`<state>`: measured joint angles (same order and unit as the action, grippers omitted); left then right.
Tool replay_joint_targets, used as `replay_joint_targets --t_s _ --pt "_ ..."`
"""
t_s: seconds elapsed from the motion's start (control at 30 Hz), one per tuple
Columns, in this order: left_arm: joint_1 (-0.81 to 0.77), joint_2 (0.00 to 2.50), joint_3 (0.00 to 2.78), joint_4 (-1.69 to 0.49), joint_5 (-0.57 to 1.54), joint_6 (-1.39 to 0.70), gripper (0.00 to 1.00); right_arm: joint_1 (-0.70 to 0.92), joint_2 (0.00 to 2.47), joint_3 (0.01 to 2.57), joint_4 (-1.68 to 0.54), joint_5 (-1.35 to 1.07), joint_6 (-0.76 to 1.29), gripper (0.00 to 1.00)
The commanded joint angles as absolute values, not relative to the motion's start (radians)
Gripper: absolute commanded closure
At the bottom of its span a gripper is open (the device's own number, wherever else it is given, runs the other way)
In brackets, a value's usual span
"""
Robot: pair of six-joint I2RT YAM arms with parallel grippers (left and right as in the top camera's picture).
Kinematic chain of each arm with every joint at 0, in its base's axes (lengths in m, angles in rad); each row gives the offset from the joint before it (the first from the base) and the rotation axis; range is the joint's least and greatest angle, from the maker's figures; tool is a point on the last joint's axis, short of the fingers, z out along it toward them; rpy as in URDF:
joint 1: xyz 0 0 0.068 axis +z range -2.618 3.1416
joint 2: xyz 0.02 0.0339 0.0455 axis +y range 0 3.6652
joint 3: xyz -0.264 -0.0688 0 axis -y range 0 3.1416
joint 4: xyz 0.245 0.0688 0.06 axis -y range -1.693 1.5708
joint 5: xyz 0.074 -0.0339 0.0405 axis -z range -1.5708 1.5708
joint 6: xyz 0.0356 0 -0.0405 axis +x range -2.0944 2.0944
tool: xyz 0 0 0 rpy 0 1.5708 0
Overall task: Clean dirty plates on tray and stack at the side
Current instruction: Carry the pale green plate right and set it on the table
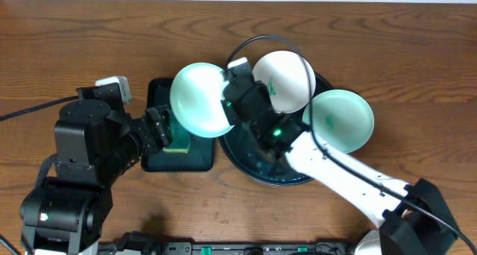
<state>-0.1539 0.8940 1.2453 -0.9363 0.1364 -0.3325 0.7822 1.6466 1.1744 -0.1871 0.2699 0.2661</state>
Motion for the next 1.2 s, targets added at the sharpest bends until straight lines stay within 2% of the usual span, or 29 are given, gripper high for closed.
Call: replay_joint_targets --t_s 0.0,0.2,0.37,0.63,0.9,1.17 --pt "-0.151 0.894 1.255 -0.937 0.146 -0.322 0.19 0.713 1.57 1.185 -0.192 -0.092 0.391 0.99" --pt "-0.151 0.894 1.255 -0.937 0.146 -0.322 0.19 0.508 1.419 1.185 -0.328 -0.139 0.502 0.99" --pt "-0.151 0.894 1.255 -0.937 0.146 -0.322 0.19 0.289 1.334 1.185 -0.566 -0.116 0.546 0.99" --pt "-0.151 0.894 1.255 -0.937 0.146 -0.322 0.19 -0.163 1.407 1.183 -0.876 -0.079 0.557 0.99" --pt "-0.151 0.894 1.255 -0.937 0.146 -0.322 0.19 -0.474 1.588 1.182 -0.889 -0.058 0.508 0.99" --pt "-0.151 0.894 1.255 -0.937 0.146 -0.322 0.19 -0.633 1.701 1.182 -0.88 -0.044 0.481 0.99"
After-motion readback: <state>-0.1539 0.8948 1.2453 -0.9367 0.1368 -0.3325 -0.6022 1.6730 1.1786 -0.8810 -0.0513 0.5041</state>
